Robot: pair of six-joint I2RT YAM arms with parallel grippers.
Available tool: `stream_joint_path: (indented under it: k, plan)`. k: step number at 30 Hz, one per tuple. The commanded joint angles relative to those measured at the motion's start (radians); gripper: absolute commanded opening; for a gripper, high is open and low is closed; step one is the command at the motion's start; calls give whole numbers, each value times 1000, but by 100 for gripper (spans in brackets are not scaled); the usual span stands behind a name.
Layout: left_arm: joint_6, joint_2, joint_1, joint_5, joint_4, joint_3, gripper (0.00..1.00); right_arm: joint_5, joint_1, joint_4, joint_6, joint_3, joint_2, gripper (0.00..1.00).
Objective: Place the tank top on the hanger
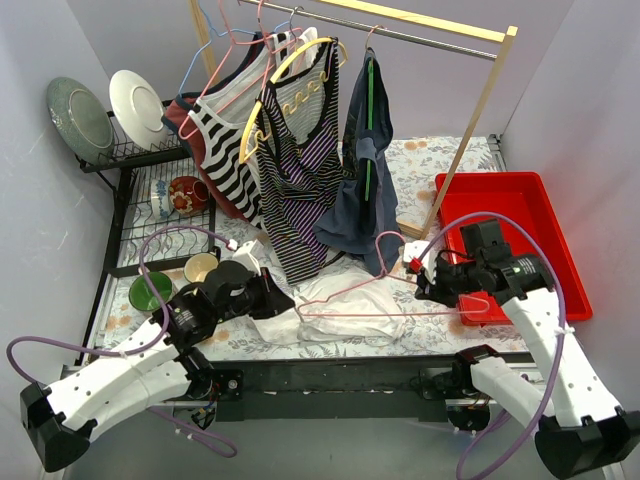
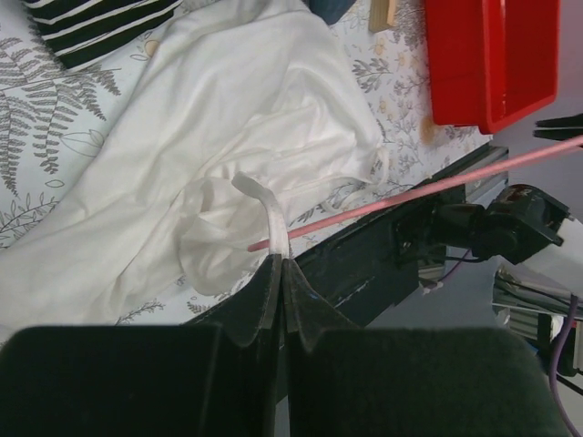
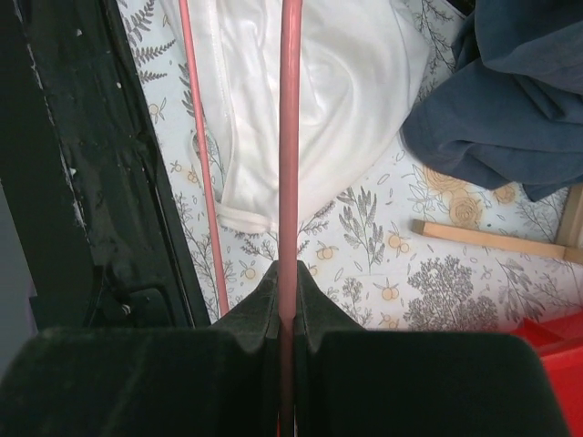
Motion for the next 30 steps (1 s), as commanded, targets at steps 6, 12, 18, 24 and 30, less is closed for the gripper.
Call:
stream_joint_path:
  k: [6, 12, 18, 24, 30]
  plan:
    - [-2, -33, -3, 72, 21, 84, 0, -178, 1, 188, 123, 26, 195, 1]
    - [2, -30, -3, 103, 34, 87, 0, -239, 4, 278, 193, 19, 202, 1]
    - [53, -15, -3, 80, 8, 138, 6, -287, 3, 348, 218, -29, 175, 1]
    - [341, -19, -3, -93, -216, 400, 49, -297, 1, 373, 206, -63, 120, 1]
    - [660, 39, -3, 11, -325, 468, 62, -293, 0, 361, 181, -73, 86, 1]
